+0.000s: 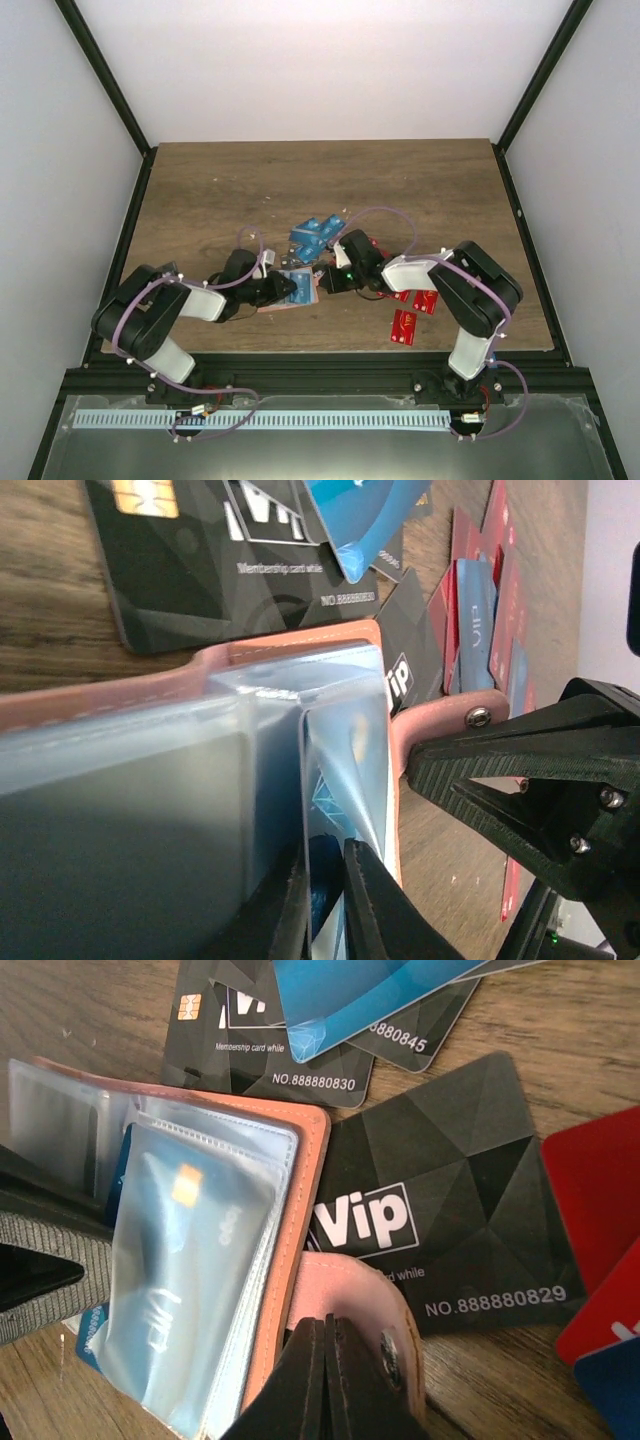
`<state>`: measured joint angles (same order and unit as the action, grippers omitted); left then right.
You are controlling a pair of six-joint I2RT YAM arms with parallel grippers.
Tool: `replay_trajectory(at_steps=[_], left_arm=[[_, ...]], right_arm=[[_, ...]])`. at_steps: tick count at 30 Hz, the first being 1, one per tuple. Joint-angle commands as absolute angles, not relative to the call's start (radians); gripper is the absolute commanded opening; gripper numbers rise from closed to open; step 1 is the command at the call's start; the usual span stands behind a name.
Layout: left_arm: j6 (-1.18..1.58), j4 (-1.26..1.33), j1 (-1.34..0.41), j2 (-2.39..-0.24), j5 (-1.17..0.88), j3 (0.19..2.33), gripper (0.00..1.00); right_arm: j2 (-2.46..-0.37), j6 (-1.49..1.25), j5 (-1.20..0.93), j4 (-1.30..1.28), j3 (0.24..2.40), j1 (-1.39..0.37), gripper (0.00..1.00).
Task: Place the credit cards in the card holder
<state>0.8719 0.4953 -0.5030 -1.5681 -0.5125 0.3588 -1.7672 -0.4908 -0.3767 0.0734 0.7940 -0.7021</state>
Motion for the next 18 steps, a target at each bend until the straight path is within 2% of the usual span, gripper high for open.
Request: replay_trajectory(at_steps=[1, 7, 12, 15, 18], left_arm=[[0.922, 0.528, -0.515, -1.623, -0.523, 0.343, 0.14], [0.871, 0.349, -0.520, -1.493, -0.467, 0.337, 0.36], [0.810, 0.135, -0.524, -1.347, -0.419, 0.360, 0.50], [0.775, 0.018, -0.526, -1.277, -0.383, 0.381, 0.56], [0.750, -0.038, -0.527, -1.224, -0.346, 0.396, 0.55]], right_arm=[[-1.764, -0.494, -0.349, 0.012, 0.750, -0.689, 0.01], [-1.696, -0.484, -0.330, -0.011, 0.746, -0.689, 0.01], [-1.636, -0.480, -0.317, -0.033, 0.746, -0.684, 0.01], [-1.602, -0.486, -0.321, -0.040, 0.747, -0.683, 0.01], [-1.569, -0.502, -0.380, -0.005, 0.729, -0.683, 0.01]])
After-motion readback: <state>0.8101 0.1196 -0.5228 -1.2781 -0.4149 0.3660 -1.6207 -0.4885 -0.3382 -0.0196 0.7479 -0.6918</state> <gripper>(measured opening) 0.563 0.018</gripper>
